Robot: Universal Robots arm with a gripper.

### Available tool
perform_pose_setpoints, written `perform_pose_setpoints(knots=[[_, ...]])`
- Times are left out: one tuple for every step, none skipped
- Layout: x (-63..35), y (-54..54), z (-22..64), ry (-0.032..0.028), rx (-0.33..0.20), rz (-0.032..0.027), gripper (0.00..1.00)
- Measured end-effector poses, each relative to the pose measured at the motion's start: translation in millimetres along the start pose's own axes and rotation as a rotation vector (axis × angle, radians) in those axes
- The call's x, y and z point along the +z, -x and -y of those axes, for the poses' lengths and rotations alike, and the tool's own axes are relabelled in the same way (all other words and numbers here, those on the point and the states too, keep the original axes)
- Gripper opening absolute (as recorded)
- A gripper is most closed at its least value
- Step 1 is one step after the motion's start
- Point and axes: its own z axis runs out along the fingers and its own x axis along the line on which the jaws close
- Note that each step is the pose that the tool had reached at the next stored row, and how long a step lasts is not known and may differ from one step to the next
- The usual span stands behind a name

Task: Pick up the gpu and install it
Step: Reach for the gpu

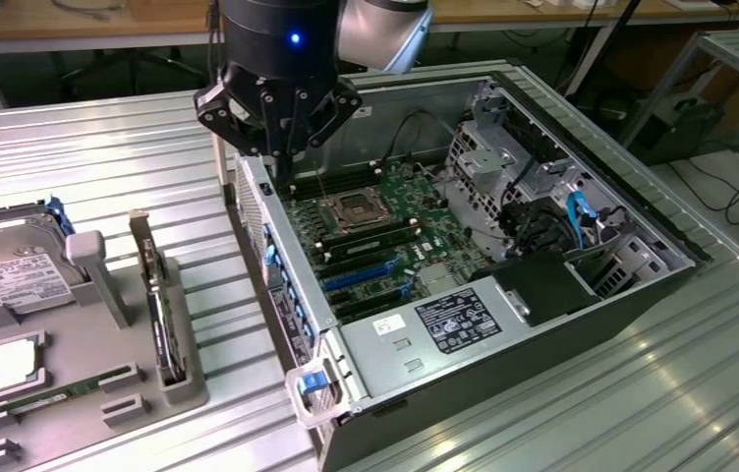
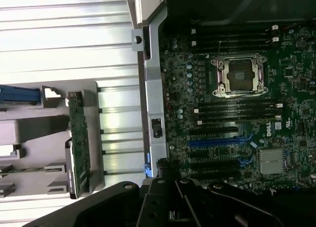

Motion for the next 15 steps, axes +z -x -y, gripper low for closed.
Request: perform_pose_setpoints(knots=[[0.0, -0.4, 0.4, 0.0, 0.0, 0.0, 0.11], [0.0, -0.9, 0.9, 0.0, 0.0, 0.0, 0.11], [0.0, -1.3, 1.3, 0.0, 0.0, 0.0, 0.11], [0.0, -1.8, 1.7, 0.0, 0.0, 0.0, 0.11], [0.0, -2.1, 2.1, 0.0, -0.001, 0.0, 0.11], [0.0, -2.7, 2.7, 0.0001, -0.001, 0.0, 0.11], [0.0, -3.1, 3.1, 0.0001, -0.001, 0.0, 0.11], [0.0, -3.5, 3.5, 0.0, -0.001, -0.0001, 0.11], [0.0, -3.9, 4.0, 0.0, -0.001, 0.0, 0.11], [0.0, -4.4, 4.4, 0.0001, -0.001, 0.0, 0.11], [0.0, -4.8, 4.8, 0.0, -0.001, -0.0001, 0.11], [0.0, -5.2, 5.3, 0.0, -0.001, 0.0, 0.11], [0.0, -5.6, 5.7, 0.0, -0.001, 0.0, 0.11], [0.1, -6.0, 6.1, 0.0001, -0.001, 0.0, 0.11], [0.1, -6.4, 6.5, 0.0001, -0.002, 0.0, 0.11]])
